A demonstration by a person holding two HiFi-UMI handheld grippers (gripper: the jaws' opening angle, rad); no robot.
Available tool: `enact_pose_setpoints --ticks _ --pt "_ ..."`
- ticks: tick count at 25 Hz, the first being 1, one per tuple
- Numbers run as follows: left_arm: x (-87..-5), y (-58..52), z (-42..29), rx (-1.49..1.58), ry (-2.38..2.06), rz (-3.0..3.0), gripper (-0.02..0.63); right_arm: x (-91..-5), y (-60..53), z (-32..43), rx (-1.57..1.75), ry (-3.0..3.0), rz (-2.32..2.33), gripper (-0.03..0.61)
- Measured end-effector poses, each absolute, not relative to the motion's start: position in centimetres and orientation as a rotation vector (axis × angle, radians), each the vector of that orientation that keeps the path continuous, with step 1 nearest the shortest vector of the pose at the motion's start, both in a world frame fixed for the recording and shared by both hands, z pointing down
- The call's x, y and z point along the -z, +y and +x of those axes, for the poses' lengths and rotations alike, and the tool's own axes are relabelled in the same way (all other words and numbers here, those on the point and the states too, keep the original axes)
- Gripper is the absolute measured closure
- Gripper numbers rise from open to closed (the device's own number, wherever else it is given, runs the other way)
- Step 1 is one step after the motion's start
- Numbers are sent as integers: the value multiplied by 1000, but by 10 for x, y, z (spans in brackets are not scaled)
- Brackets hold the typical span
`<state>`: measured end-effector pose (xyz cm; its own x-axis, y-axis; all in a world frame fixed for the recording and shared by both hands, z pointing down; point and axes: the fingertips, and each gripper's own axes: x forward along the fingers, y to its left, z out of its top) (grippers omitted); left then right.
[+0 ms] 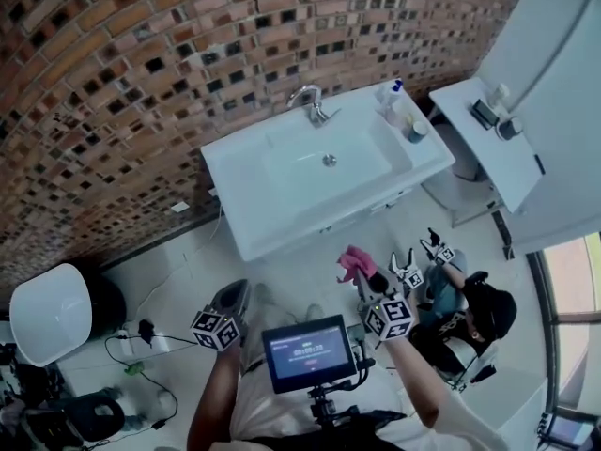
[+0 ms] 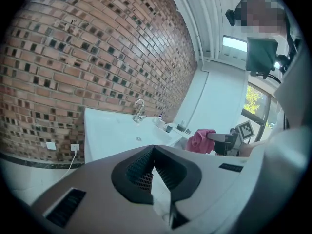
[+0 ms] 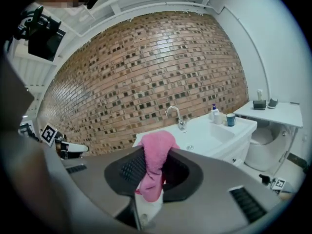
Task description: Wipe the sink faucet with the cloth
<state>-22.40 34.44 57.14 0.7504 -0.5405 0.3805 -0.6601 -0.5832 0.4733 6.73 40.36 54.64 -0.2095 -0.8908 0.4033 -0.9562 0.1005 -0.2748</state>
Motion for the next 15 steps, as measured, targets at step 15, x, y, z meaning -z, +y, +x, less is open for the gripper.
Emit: enact_pose_setpoints --ticks 15 --pt "-551 372 -266 -220 -987 2393 618 -553 444 75 -653 -2189 1893 491"
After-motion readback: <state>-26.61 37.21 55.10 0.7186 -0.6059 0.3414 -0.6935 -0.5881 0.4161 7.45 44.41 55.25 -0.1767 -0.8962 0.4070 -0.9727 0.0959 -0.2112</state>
